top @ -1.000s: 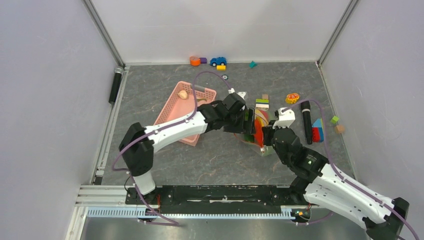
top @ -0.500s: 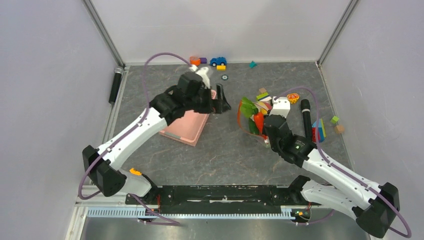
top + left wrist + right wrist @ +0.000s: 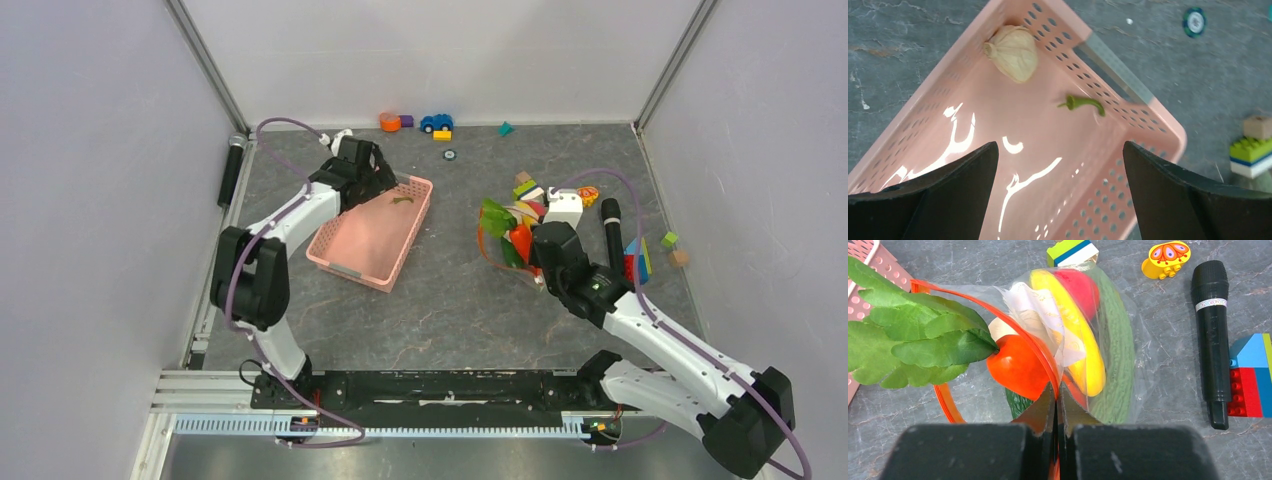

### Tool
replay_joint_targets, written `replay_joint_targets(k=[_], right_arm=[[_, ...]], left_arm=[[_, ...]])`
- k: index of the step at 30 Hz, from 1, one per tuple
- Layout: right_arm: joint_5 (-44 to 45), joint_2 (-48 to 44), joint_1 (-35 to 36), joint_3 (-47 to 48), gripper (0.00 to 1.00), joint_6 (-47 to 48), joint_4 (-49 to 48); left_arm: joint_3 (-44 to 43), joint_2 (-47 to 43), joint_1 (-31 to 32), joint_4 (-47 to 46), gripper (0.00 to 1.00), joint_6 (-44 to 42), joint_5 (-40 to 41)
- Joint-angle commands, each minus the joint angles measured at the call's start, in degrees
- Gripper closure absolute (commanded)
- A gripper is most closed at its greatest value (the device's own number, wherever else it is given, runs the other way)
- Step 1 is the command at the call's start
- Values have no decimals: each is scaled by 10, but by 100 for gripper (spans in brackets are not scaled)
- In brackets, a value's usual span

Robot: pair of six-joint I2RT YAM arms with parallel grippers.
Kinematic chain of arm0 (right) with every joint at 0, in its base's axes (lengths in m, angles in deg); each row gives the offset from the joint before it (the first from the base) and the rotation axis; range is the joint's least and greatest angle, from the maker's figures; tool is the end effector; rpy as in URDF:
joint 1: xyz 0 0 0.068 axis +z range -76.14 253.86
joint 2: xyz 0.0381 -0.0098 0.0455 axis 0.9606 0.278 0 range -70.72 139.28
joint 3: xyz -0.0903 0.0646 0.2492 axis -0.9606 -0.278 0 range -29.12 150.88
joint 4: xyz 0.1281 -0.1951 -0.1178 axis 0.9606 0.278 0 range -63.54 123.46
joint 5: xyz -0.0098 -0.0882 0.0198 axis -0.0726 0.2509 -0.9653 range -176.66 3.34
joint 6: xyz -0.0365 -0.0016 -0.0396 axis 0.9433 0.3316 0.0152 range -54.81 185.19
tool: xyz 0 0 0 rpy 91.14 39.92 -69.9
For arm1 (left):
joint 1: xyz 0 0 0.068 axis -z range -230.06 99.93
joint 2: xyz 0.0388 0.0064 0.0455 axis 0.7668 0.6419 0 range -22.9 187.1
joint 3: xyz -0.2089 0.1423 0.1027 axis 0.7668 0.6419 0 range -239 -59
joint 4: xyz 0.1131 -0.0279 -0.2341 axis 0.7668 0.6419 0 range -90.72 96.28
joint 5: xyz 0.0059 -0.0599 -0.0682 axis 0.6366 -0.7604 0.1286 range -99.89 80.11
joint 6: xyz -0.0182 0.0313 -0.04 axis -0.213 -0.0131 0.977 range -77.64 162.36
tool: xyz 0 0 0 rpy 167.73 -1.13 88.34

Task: Place the food in the zip-top bag and seal the zipper
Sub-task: Pick up the fake vegetable from the bin.

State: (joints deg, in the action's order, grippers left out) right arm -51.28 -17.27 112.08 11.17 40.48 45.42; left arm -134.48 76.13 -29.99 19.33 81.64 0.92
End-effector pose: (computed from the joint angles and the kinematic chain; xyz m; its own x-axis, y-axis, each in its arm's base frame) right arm 0.1717 0.1089 0.2735 -0.4293 0.0958 -0.8981 0.0663 0.9950 0.0744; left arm 0.3676 -0.1273 0.2563 -0.6340 -0.4305 -0.6425 -0.2478 0.9000 -0.3585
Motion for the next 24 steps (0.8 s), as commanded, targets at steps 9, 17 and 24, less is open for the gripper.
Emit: replay_joint_targets(k=[9, 17, 24], right_arm=[[-44, 30, -50, 33, 100, 24, -37], [-82, 44, -81, 40, 100, 32, -45], [-98, 43, -95, 38, 100, 36, -52]], left_arm=[[12, 101, -31, -128, 10, 167, 110], [19, 133, -45, -161, 13, 227, 125], [14, 161, -50, -164, 22, 258, 114]])
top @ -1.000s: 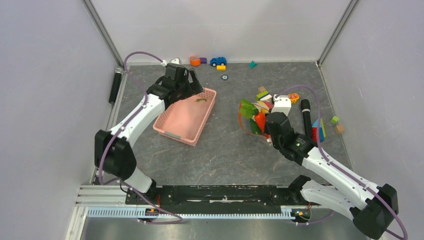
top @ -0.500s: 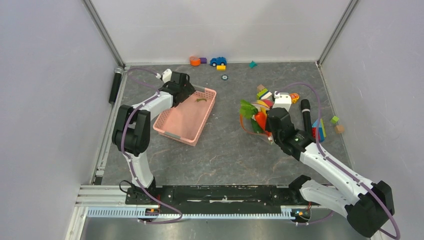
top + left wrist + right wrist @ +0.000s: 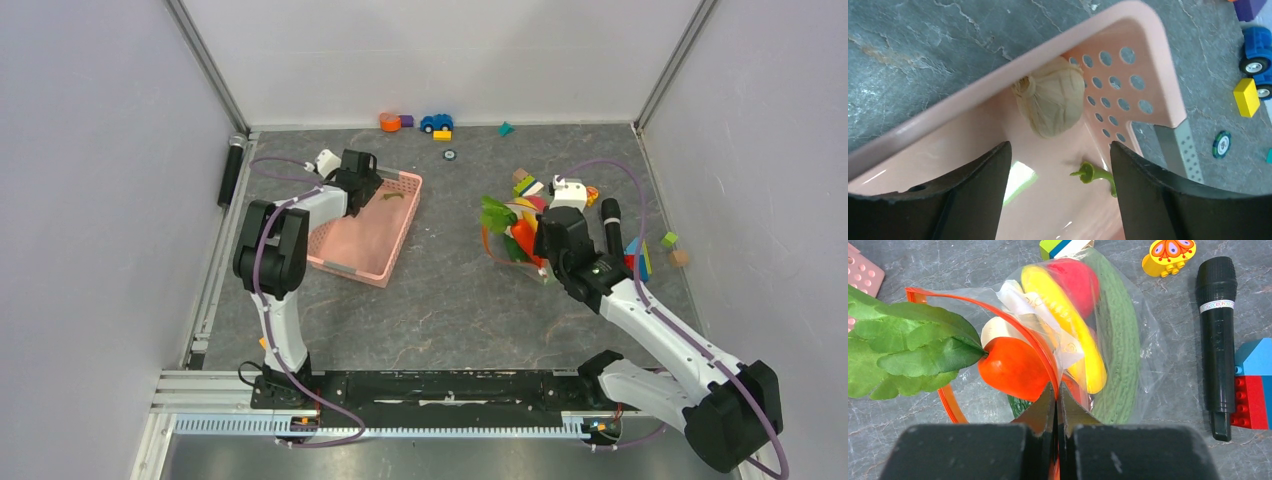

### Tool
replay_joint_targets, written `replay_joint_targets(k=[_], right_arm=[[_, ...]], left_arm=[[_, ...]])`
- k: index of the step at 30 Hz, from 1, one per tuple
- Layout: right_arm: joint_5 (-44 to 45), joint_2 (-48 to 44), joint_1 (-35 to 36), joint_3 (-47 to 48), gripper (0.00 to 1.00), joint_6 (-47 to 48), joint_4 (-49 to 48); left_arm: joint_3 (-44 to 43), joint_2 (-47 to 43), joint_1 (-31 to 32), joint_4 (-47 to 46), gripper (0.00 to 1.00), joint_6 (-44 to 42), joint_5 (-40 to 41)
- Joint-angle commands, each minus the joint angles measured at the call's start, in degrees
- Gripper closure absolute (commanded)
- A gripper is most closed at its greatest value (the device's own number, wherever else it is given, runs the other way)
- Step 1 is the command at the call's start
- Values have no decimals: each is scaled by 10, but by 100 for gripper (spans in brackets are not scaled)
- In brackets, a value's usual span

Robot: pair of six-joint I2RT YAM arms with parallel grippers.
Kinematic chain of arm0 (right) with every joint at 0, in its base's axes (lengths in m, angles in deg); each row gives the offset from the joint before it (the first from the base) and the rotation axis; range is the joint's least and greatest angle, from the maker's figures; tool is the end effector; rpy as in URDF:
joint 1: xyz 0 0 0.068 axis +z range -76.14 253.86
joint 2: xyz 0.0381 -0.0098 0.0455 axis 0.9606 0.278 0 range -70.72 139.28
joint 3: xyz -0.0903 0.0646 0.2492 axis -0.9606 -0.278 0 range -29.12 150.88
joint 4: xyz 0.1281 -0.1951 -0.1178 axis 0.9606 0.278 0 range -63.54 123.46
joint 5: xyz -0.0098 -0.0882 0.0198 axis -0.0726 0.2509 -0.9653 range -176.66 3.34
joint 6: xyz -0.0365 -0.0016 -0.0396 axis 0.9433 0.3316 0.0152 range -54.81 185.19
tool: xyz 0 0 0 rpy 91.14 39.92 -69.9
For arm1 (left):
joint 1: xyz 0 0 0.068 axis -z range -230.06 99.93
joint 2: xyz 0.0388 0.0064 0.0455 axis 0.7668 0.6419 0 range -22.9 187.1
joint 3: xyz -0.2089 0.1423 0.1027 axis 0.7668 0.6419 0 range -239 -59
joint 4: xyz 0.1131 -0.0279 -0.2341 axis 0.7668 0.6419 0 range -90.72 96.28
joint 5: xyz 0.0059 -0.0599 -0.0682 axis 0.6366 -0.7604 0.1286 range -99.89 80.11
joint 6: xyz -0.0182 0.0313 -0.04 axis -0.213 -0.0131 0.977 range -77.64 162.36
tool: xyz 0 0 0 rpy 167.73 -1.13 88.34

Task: Place the food in the zip-top bag and seal the zipper
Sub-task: Pick up the fake vegetable from the bin.

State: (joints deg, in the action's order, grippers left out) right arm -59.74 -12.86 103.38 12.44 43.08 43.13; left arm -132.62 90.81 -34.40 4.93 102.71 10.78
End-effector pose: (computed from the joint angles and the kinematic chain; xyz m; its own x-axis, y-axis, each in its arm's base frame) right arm 0.1996 0.0944 0.2684 -0.4797 0.1141 -0.8700 0.0774 0.9932 0.0875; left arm 0.4147 -0.1033 0.1665 -0.3545 -0.7451 -0.5649 -0.5916 0.6466 -0.4816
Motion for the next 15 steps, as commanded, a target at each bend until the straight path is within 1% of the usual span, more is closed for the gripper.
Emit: replay_joint_targets(k=[1, 5, 8, 9, 12, 15], right_arm=[[-16, -1, -9, 25, 100, 11, -30], [-24, -1, -13, 25, 100, 13, -33], [-27, -2, -15, 24, 100, 11, -33], [-29, -3, -16, 23, 100, 11, -33], [-30, -4, -19, 22, 100, 10, -32], [-31, -3, -21, 22, 100, 10, -33]], left_arm=[[-4, 16, -6, -19, 24, 51, 17], [-11, 25, -6, -12, 26, 61, 16], [-20, 23, -6, -10, 28, 43, 3], [-24, 19, -6, -12, 28, 29, -1], [-40, 4, -1, -5, 27, -55, -2], [-40, -21, 10, 18, 26, -142, 38]])
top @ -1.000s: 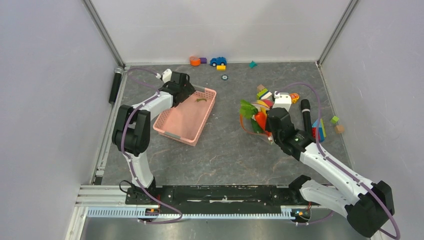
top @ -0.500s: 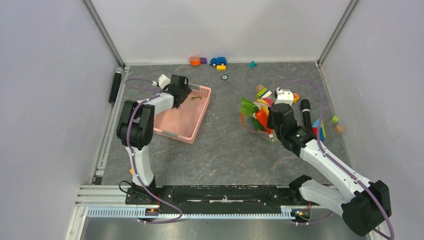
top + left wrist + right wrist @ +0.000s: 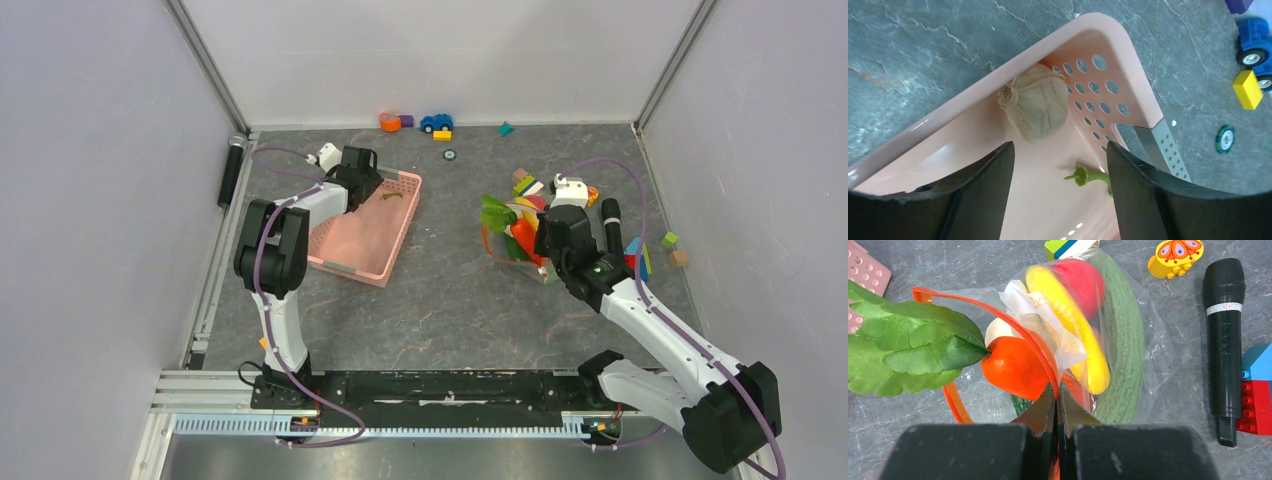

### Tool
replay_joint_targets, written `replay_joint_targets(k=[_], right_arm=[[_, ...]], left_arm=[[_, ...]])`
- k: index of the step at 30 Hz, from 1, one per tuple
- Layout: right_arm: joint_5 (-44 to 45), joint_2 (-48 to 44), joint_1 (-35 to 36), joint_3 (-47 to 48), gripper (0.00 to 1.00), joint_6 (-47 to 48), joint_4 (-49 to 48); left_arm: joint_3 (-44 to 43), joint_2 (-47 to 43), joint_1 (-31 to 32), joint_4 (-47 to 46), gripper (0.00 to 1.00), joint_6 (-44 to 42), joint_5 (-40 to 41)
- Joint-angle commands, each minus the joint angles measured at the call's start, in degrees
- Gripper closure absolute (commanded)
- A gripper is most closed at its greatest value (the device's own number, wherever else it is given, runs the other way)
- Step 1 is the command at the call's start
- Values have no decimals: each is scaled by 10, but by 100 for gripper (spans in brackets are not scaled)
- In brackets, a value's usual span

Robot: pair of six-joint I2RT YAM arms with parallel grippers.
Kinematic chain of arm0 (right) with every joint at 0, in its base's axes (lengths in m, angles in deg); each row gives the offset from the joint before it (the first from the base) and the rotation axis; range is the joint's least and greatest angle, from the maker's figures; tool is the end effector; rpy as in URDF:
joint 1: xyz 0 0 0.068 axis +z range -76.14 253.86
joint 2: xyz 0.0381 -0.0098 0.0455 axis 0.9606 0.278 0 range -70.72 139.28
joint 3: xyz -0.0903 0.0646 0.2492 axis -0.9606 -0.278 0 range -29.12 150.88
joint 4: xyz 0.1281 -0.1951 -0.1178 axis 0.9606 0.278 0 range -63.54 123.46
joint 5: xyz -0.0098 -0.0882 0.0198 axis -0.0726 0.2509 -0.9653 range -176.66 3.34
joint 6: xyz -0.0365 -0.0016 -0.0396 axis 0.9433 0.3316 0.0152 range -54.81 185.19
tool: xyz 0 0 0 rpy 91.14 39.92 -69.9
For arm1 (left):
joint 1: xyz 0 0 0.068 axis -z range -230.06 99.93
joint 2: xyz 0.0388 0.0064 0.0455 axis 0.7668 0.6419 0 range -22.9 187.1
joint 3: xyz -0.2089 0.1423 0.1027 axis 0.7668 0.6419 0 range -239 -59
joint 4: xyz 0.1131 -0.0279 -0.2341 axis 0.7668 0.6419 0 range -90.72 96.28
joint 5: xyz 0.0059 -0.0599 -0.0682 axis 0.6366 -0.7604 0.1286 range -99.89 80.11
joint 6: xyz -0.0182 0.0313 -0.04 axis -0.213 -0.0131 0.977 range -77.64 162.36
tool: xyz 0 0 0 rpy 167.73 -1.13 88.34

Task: Place the food in the zip-top bag and seal the zipper
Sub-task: Pick up the fake vegetable from the bin.

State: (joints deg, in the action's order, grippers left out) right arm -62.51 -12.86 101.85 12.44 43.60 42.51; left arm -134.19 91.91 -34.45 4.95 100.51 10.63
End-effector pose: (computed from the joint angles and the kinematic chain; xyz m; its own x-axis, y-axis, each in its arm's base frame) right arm 0.2024 0.0910 0.2690 -0.4847 0.1227 -0.8661 0.0594 0.9924 0.1073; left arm 0.4207 -0.1047 0.1669 -0.3735 -0.7217 -0.5828 -0.5736 0.6734 -0.4663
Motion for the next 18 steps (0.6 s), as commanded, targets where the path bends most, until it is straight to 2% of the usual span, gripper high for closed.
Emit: replay_joint_targets(k=[1, 6, 12, 15, 18], right_arm=[[-3, -4, -6, 21, 100, 5, -28], [-16, 0, -10, 17, 100, 4, -41], [-24, -1, -13, 16, 100, 1, -44], [-23, -11, -14, 13, 100, 1, -43], [-15, -23, -17, 7, 100, 2, -42]], left_arm=[[-23, -38, 12, 26, 26, -141, 54], [7, -63, 13, 11, 24, -209, 107], [-32, -29, 13, -35, 24, -253, 107], [-76, 5, 9, -5, 29, -252, 109], [-79, 15, 7, -5, 34, -244, 102]])
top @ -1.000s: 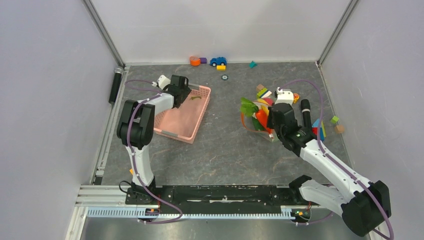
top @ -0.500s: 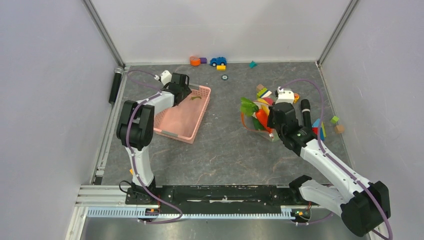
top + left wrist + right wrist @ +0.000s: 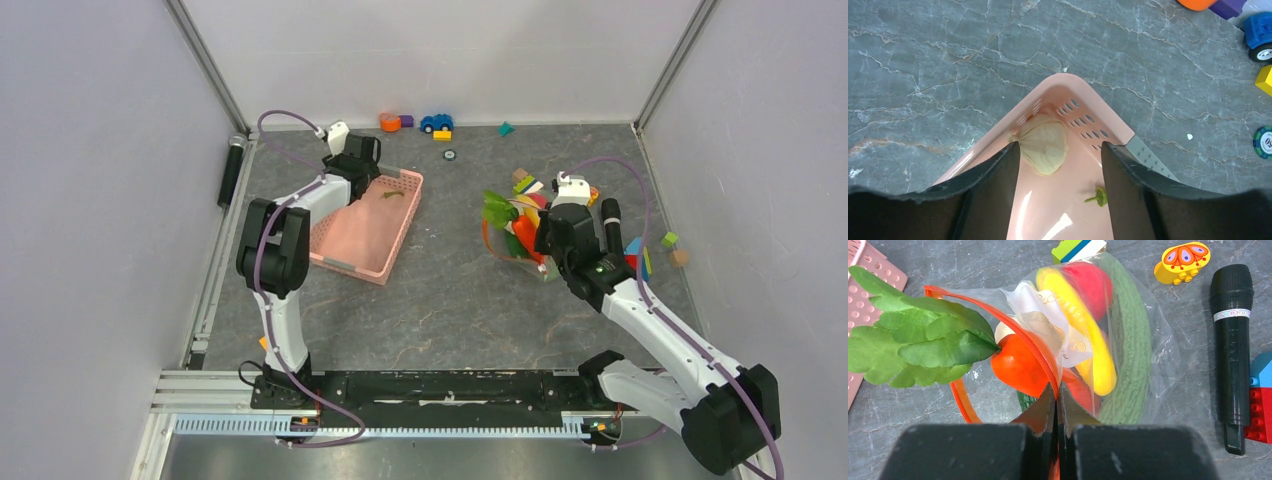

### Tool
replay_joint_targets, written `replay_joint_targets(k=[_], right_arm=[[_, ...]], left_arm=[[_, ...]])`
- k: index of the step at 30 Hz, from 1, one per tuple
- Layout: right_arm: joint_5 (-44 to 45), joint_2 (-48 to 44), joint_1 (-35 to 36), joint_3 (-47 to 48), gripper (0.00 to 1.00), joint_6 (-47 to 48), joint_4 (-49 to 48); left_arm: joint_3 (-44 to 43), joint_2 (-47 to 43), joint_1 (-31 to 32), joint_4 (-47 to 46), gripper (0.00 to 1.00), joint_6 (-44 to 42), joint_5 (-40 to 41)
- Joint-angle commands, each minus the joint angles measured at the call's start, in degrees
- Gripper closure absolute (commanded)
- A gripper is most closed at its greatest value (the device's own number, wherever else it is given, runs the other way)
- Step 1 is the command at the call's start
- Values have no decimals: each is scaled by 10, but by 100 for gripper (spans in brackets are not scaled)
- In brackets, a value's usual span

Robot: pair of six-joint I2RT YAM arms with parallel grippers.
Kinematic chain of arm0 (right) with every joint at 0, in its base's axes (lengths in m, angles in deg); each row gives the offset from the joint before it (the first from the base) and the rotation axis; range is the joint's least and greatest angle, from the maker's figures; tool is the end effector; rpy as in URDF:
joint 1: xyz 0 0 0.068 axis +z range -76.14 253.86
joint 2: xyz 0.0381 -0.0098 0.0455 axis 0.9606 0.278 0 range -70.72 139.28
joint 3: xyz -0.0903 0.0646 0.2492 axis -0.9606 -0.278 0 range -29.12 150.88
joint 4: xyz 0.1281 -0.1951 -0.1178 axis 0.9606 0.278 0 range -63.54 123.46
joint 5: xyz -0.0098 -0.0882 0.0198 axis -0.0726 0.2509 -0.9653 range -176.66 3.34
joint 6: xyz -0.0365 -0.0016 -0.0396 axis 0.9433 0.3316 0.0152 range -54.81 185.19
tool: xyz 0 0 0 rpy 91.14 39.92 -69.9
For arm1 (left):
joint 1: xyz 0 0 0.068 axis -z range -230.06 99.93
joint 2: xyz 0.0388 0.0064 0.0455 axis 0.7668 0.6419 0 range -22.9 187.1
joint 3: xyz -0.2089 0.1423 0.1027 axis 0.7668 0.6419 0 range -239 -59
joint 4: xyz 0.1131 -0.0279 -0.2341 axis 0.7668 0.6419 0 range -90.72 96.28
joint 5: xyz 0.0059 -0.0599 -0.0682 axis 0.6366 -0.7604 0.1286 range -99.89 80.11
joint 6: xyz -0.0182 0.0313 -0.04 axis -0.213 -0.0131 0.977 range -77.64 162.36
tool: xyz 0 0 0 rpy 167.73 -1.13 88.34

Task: Place the food in the zip-top bag and seal the zipper
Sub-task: Pick up the fake vegetable from the bin.

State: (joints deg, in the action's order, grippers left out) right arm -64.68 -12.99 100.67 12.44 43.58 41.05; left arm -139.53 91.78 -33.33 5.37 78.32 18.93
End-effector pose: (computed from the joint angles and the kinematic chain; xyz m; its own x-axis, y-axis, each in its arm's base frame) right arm 0.2051 0.0886 0.2715 -0.4727 0.1438 -0.8694 0.0461 0.9893 0.1385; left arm 0.4330 -0.1124 0.1976 -0.4418 -0.4045 -0.8007 -0.4443 0.8741 -0.1964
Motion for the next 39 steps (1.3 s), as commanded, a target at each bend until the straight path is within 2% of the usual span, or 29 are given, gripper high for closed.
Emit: replay_joint_targets(k=[1, 10, 14, 21, 28, 33, 35, 39], right_arm=[[7, -24, -6, 6, 100, 3, -28], [7, -23, -9, 3, 100, 4, -28], [4, -25, -10, 4, 100, 3, -28], [-1, -37, -11, -4, 100, 1, -30], [-4, -49, -11, -4, 100, 1, -29], [-11, -53, -12, -4, 100, 1, -28], [-17, -52, -11, -3, 100, 1, -27], [-30, -49, -11, 6, 100, 7, -11]], left_arm=[[-26, 19, -4, -12, 34, -24, 11], [-53, 45, -5, 58, 37, 7, -20], [-38, 38, -5, 54, 39, 9, -77], [-34, 38, -5, 45, 42, 7, -102], [-24, 27, -5, 51, 71, 17, -116], [2, -20, -5, 56, 82, 20, -116], [17, -50, -5, 57, 88, 22, -118], [59, -118, -4, 58, 96, 27, -126]])
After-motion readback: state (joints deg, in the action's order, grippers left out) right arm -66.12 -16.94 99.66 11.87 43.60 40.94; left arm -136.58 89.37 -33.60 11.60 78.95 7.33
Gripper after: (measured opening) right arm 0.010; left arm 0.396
